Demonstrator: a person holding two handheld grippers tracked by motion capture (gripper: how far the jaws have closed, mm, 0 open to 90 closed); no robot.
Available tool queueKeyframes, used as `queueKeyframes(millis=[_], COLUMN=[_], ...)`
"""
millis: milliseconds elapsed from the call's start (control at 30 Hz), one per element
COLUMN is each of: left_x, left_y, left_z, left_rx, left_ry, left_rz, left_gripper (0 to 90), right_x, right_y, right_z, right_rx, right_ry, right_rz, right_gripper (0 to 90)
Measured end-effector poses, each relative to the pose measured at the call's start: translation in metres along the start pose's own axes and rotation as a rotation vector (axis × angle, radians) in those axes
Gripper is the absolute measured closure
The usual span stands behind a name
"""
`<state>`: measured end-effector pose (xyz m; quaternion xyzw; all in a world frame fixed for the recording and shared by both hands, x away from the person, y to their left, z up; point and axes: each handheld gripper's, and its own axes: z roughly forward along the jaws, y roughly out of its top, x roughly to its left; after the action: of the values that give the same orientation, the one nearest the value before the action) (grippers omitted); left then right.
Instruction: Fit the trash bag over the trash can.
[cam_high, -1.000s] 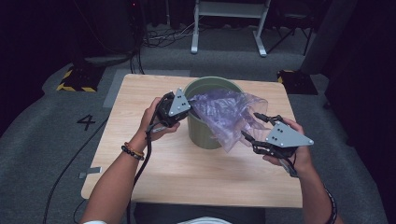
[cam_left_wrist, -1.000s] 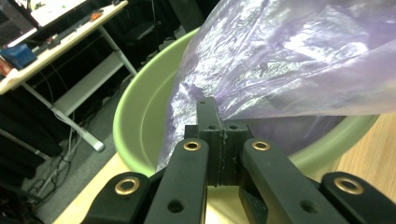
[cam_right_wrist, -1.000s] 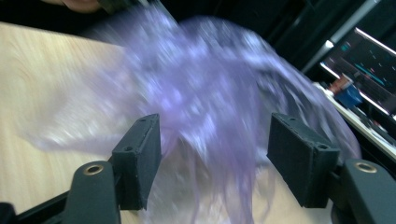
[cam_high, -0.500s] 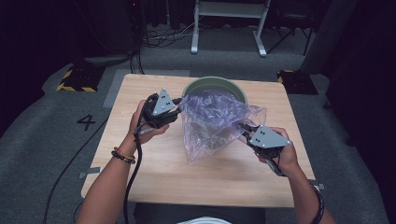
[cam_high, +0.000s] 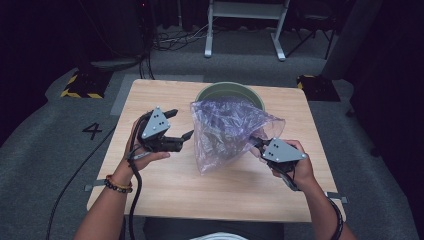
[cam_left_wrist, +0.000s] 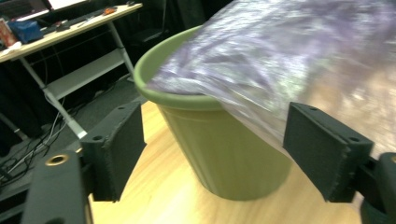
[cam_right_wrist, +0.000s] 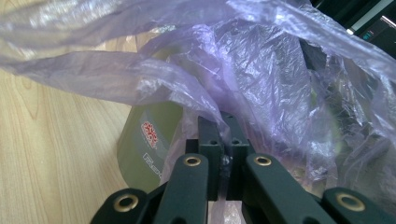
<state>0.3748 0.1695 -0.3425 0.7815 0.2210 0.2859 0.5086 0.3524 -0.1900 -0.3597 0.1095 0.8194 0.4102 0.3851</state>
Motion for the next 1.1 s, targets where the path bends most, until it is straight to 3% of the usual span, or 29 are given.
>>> queueKeyframes(millis=[167, 333, 367, 400, 433, 467, 500, 567, 600, 633, 667, 767, 833, 933, 1000, 1100], left_x=[-0.017, -0.045, -0.045, -0.055, -0.055, -0.066, -0.066, -0.079, -0.088, -0.088, -0.094, -0.102, -0.104, -0.095, -0.088, -0.083], left_y=[0.002, 0.012, 0.012, 0.015, 0.015, 0.018, 0.018, 0.023, 0.027, 0.027, 0.031, 0.037, 0.04, 0.042, 0.04, 0.04], left_z=[-0.013, -0.013, -0.013, -0.008, -0.008, -0.001, -0.001, 0.007, 0.015, 0.015, 0.021, 0.033, 0.041, 0.049, 0.051, 0.051], left_rx=[-0.034, -0.048, -0.048, -0.04, -0.04, -0.032, -0.032, -0.027, -0.012, -0.012, 0.006, 0.028, 0.044, 0.057, 0.065, 0.061], left_ry=[-0.05, -0.12, -0.12, -0.12, -0.12, -0.126, -0.126, -0.146, -0.164, -0.164, -0.157, -0.133, -0.086, -0.067, -0.04, -0.027], left_rz=[0.022, 0.052, 0.052, 0.058, 0.058, 0.069, 0.069, 0.083, 0.107, 0.107, 0.137, 0.174, 0.186, 0.195, 0.204, 0.211], left_gripper=[18.7, 17.1, 17.1, 17.1, 17.0, 16.7, 16.8, 16.8, 17.1, 17.2, 17.2, 27.4, 31.7, 46.8, 62.0, 72.1], right_x=[0.001, 0.002, 0.002, 0.003, 0.003, 0.002, 0.003, 0.003, 0.004, 0.004, 0.004, 0.004, 0.004, 0.005, 0.006, 0.006], right_y=[-0.001, -0.002, -0.002, -0.002, -0.002, -0.002, -0.002, -0.002, -0.002, -0.002, -0.002, -0.002, -0.002, -0.002, -0.002, -0.003], right_z=[0.001, 0.002, 0.002, 0.003, 0.003, 0.003, 0.003, 0.003, 0.003, 0.003, 0.003, 0.003, 0.002, 0.002, 0.002, 0.002], right_rx=[0.002, 0.01, 0.01, 0.009, 0.009, 0.01, 0.01, 0.01, 0.012, 0.012, 0.013, 0.012, 0.008, 0.007, 0.006, 0.007], right_ry=[-0.006, -0.011, -0.011, -0.012, -0.012, -0.013, -0.014, -0.015, -0.017, -0.017, -0.018, -0.019, -0.02, -0.022, -0.022, -0.022], right_rz=[0.007, 0.006, 0.006, 0.007, 0.007, 0.009, 0.009, 0.009, 0.007, 0.007, 0.005, 0.003, 0.004, -0.002, -0.008, -0.011], right_gripper=[89.9, 89.8, 89.8, 89.8, 89.8, 89.7, 89.7, 89.7, 89.7, 89.7, 89.7, 89.6, 89.6, 89.5, 89.4, 89.3])
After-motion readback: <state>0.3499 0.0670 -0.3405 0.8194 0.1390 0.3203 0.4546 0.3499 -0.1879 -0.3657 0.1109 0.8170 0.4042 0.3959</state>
